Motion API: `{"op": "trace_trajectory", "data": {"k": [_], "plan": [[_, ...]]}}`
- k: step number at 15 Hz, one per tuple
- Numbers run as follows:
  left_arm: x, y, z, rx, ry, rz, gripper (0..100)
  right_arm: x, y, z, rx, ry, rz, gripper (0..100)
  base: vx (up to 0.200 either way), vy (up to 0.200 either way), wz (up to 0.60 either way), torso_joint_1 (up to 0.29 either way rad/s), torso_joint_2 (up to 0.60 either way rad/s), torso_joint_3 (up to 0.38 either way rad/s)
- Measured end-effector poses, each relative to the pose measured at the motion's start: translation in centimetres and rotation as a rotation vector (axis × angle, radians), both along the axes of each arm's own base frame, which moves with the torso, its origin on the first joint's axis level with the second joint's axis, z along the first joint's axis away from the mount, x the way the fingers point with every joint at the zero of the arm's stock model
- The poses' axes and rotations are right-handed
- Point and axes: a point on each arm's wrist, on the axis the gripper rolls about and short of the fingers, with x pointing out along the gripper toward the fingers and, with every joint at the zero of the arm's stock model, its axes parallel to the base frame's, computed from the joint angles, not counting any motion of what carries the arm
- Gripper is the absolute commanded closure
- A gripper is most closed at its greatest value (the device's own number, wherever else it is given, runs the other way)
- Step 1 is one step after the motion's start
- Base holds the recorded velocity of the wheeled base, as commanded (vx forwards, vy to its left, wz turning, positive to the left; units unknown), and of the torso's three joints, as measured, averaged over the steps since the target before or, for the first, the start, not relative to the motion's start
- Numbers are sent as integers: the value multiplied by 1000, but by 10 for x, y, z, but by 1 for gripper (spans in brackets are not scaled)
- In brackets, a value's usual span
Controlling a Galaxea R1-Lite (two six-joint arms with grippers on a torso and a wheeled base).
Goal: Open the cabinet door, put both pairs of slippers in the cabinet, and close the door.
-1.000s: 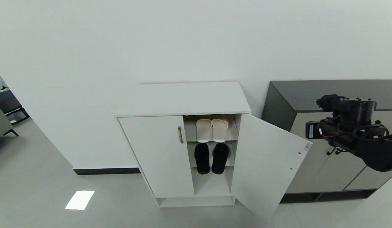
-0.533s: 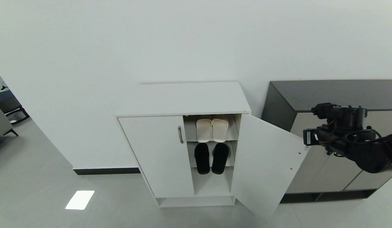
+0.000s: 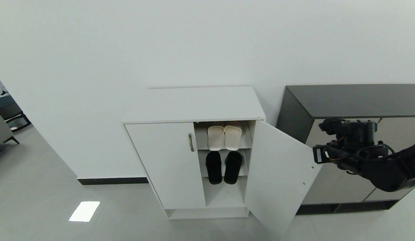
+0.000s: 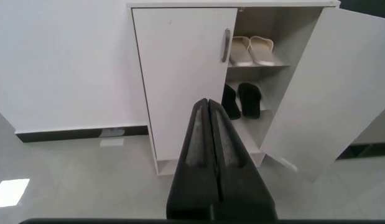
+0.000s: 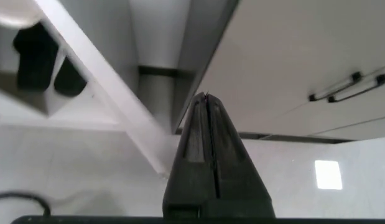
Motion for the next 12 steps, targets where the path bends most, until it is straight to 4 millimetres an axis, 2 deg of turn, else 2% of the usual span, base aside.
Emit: {"op": "trace_trajectory", "data": {"k": [2, 5, 9, 12], "plan": [[0, 0, 0, 0, 0, 0, 100, -13, 19, 1, -2, 8, 61, 100, 0, 0, 0, 0, 0, 0], [0, 0, 0, 0, 0, 0, 100, -43, 50, 14, 8, -10, 173, 100, 0, 0, 0, 0, 0, 0], [0, 0, 0, 0, 0, 0, 100, -69, 67, 29, 21, -43, 253, 100, 0, 0, 0, 0, 0, 0], [0, 0, 0, 0, 0, 0, 100, -75, 70, 34, 34, -55, 271, 100, 0, 0, 0, 0, 0, 0]]}}
